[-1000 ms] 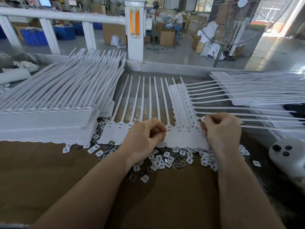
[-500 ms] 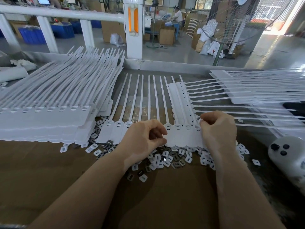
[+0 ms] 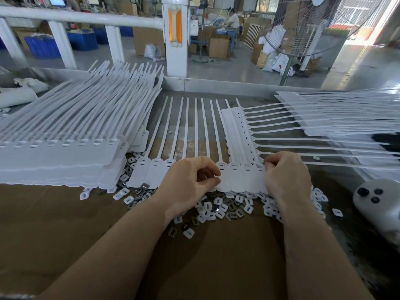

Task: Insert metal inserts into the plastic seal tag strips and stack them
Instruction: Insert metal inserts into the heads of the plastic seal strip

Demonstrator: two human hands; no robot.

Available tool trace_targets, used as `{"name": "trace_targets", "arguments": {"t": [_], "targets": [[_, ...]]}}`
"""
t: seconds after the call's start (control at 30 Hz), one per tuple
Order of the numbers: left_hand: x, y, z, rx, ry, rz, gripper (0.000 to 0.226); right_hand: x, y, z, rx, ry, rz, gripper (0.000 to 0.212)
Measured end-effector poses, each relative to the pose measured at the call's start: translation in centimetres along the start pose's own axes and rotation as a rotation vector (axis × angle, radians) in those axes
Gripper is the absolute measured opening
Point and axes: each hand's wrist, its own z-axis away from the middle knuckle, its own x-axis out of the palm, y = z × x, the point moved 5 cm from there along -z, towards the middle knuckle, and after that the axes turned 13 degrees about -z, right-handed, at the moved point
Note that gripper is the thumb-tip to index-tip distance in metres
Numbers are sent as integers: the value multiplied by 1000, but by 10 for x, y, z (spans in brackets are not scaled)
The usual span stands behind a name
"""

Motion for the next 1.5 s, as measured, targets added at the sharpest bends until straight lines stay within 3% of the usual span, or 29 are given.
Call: {"name": "trace_targets", "arguments": {"t": [0.2, 0.43, 0.8, 1.5], "targets": [[2, -3, -3, 27, 12, -182, 8, 1, -5, 3, -8, -58, 20, 21], [9, -8, -4, 64, -20, -309, 28, 3, -6, 3, 26, -140, -40, 18], [7, -9, -4, 24, -13, -271, 31, 8, -2, -1, 59, -140, -191, 18], [6, -9, -5, 4, 30, -251, 35, -2, -13, -2, -104, -39, -282, 17]]}}
